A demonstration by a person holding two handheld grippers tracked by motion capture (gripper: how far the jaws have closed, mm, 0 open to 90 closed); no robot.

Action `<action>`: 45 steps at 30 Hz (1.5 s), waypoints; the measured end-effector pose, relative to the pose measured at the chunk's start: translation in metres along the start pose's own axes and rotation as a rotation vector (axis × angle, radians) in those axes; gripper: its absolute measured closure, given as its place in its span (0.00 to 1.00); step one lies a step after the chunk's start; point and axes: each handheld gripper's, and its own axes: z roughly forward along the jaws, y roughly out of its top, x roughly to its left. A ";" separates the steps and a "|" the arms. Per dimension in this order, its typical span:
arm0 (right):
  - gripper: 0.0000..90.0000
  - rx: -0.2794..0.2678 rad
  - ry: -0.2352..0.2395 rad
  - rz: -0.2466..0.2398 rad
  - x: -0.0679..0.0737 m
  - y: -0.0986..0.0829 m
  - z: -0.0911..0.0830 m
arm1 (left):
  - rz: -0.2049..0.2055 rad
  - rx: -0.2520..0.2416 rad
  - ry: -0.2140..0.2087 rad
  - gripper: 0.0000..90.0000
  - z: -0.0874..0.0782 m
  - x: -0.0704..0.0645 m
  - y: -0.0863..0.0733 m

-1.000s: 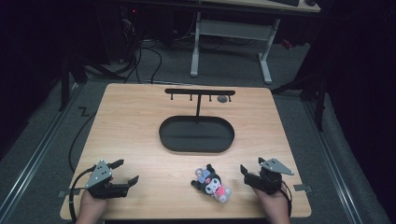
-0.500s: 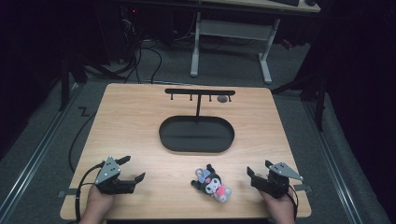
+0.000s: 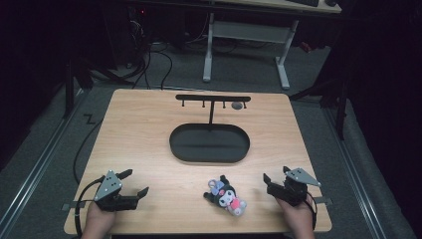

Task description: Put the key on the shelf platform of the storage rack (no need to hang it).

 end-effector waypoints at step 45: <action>0.27 0.212 0.033 -0.017 0.019 0.011 0.003 | 0.043 0.036 -0.035 0.17 0.005 -0.003 0.000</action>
